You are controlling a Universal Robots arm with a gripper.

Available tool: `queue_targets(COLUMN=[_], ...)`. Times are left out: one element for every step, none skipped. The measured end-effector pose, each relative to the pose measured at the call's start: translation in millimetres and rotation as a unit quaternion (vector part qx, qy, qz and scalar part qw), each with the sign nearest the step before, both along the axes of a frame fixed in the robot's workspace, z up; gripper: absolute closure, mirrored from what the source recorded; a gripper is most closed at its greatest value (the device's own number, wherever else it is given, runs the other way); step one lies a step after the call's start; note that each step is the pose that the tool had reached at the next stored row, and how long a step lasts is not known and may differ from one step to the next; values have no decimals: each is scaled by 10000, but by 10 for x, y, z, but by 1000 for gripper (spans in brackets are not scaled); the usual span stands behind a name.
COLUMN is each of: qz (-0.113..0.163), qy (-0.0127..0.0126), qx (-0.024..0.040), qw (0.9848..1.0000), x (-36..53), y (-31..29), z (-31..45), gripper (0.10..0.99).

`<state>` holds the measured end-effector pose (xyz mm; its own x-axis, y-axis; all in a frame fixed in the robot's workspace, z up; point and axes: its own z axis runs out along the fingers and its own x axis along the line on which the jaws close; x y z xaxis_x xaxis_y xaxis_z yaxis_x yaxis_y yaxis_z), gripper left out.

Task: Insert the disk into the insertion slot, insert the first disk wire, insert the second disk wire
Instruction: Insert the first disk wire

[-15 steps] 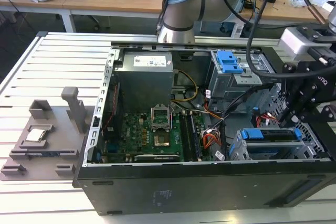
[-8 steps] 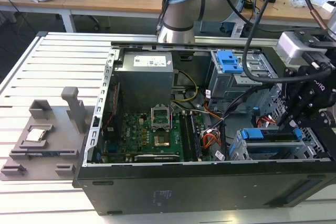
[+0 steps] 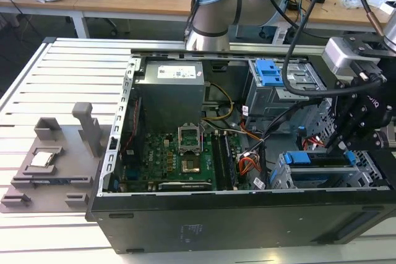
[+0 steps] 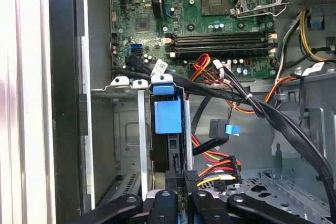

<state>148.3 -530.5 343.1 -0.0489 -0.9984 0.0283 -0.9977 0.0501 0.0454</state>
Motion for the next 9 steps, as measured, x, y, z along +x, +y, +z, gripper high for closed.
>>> queue_targets(qz=[-3, -5, -6, -6, -6, -6, -6, -6, -6], qy=[0, 0, 0, 0, 0, 0, 0, 0, 0], qx=[0, 0, 0, 0, 0, 1, 1, 2, 4], qw=[10000, 10000, 10000, 10000, 10000, 10000, 10000, 10000, 10000], x=[0, 0, 0, 0, 0, 1, 0, 0, 0], y=[1, 1, 2, 2, 2, 3, 3, 3, 4], z=[-3, -5, -8, -12, -15, -18, -21, -24, -28], gripper=[918, 918, 918, 918, 918, 918, 918, 918, 918])
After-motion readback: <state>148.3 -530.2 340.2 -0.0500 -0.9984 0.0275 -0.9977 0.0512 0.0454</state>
